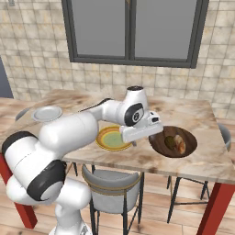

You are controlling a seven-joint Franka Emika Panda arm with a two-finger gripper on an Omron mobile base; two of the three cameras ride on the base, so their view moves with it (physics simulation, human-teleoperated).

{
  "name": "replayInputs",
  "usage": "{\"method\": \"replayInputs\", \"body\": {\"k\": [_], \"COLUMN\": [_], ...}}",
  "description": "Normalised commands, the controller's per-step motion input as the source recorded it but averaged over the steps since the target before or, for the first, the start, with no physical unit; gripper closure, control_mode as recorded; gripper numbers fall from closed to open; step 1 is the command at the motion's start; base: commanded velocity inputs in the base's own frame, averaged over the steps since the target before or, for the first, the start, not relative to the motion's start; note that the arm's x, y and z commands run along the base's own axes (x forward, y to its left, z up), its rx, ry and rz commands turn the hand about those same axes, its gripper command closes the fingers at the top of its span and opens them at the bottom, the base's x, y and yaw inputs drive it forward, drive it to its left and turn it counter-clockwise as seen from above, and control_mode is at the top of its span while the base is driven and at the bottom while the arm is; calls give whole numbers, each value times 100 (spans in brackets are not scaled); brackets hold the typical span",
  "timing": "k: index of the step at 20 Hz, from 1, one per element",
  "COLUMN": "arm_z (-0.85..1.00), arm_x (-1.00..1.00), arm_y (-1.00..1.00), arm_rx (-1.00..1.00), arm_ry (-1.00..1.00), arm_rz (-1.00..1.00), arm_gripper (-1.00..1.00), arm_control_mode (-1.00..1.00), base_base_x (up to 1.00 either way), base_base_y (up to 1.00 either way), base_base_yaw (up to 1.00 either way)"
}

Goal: Pick the chicken drumstick and avocado from their plates and place them in the bowl. Then put the bowl in the fridge.

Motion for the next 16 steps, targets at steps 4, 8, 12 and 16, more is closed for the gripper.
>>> {"method": "replayInputs", "body": {"k": [4,8,12,16], "arm_z": [-4,0,0,-14], "arm_x": [19,34,36,28], "arm_y": [17,2,0,-4], "arm_rx": [0,0,0,0], "arm_ry": [0,3,2,0], "arm_rz": [-21,-12,-2,0], "arm_gripper": [-100,-100,-100,-100], "arm_control_mode": [-100,-100,-100,-100], "base_base_x": [0,0,0,0], "base_base_y": [0,0,0,0], "base_base_yaw": [0,0,0,0]}}
